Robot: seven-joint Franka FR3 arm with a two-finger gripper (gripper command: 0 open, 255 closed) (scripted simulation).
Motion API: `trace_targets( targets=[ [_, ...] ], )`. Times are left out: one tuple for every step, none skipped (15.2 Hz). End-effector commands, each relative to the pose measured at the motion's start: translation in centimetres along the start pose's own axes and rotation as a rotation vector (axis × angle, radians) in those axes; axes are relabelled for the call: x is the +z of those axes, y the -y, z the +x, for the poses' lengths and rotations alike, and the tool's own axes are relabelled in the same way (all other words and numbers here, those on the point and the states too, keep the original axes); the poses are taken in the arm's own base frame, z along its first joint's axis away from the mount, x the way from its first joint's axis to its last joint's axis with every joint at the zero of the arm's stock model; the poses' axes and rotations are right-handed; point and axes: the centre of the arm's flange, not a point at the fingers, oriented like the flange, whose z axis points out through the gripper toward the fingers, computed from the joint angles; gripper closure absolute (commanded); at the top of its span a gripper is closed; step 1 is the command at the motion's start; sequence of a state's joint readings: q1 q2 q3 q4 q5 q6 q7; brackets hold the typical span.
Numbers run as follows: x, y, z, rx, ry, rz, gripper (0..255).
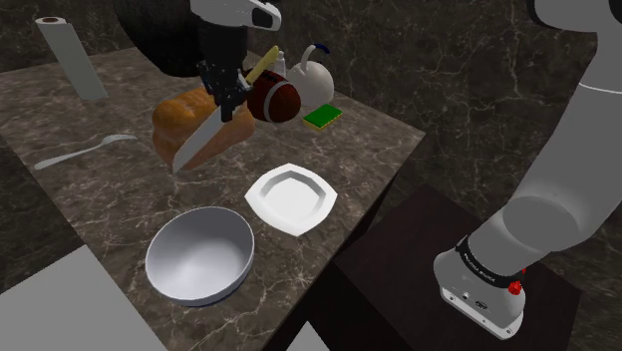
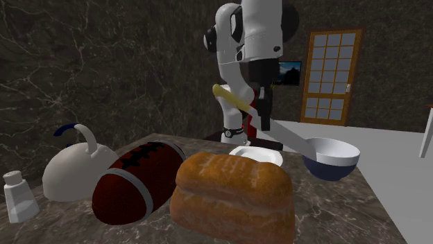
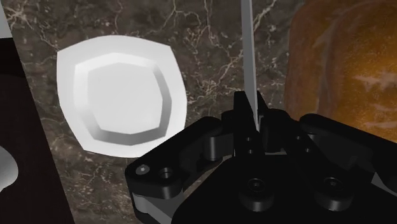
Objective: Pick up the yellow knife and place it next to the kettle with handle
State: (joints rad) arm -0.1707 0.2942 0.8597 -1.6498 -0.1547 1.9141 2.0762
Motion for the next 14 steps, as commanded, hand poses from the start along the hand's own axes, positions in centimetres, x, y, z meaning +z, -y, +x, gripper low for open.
trace_targets(
  targets=[
    [-1.1,0.1,-0.1,0.0,0.0,0.0,255],
    [-1.7,0.1,-0.1,0.0,0.0,0.0,255],
    [-2.2,0.1,-0.2,0.0,0.0,0.0,255],
    [-2.7,0.1,-0.2,0.0,0.0,0.0,255],
    [-3.2,0.1,-0.3,0.0,0.0,0.0,255],
    [-3.8,0.1,-0.3,0.0,0.0,0.0,255],
    [-4.3,0.2,-0.4,0.0,0.0,0.0,255],
    [-4.8,0.2,-0.4,0.0,0.0,0.0,255],
    [-5.3,0.2,-0.5,0.0,0.0,0.0,255],
    [-5.9,0.2,-0.5,0.0,0.0,0.0,255],
    [-6.4,0.2,-0.6,0.0,0.0,0.0,255],
    [-6.9,0.2,-0.6,0.0,0.0,0.0,255],
    [-7.4,0.3,-0.7,0.0,0.0,0.0,255],
    [-8.0,0.3,-0.8,0.0,0.0,0.0,255]
  ],
)
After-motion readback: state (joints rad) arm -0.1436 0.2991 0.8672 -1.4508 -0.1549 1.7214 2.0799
